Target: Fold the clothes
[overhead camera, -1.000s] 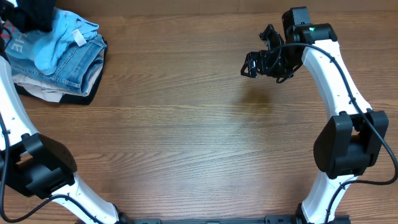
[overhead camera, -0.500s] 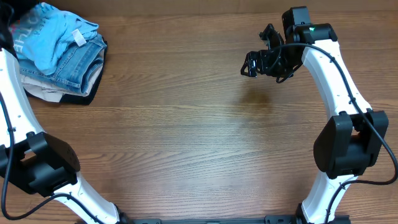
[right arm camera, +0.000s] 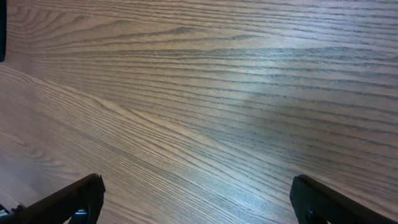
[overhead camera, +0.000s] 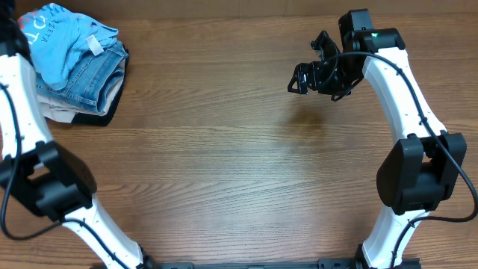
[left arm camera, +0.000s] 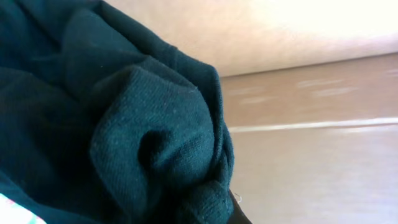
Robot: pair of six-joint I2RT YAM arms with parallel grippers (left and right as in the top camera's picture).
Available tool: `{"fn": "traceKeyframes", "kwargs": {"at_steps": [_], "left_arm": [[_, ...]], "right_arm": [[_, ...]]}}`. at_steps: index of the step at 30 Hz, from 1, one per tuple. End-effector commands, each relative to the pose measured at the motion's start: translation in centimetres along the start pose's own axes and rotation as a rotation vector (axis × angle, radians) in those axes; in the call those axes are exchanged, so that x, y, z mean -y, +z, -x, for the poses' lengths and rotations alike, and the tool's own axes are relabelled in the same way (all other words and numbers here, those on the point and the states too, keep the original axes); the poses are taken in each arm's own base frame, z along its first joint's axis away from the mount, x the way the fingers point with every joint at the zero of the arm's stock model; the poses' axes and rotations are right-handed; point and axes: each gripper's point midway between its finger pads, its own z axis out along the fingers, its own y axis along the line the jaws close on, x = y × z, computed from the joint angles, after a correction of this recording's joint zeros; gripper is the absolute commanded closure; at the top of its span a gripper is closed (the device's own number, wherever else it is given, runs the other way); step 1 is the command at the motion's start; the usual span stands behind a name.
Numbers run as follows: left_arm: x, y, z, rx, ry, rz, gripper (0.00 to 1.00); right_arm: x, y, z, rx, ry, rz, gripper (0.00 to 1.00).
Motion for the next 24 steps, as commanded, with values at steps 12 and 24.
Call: {"fn": "traceKeyframes", "kwargs": {"at_steps": [12, 24], "left_arm": [[-2.0, -3.1, -14.7, -0.154, 0.412, -0.112, 0.96], [-0.2, -5.0, -10.6, -0.018, 0.669, -0.030, 0.96]], "right_arm": [[-1.1, -1.4, 1.0, 0.052, -0.030, 0.011, 0.00], [-1.1, -1.4, 1.2, 0.061, -0.038, 0.010, 0.00]]}}
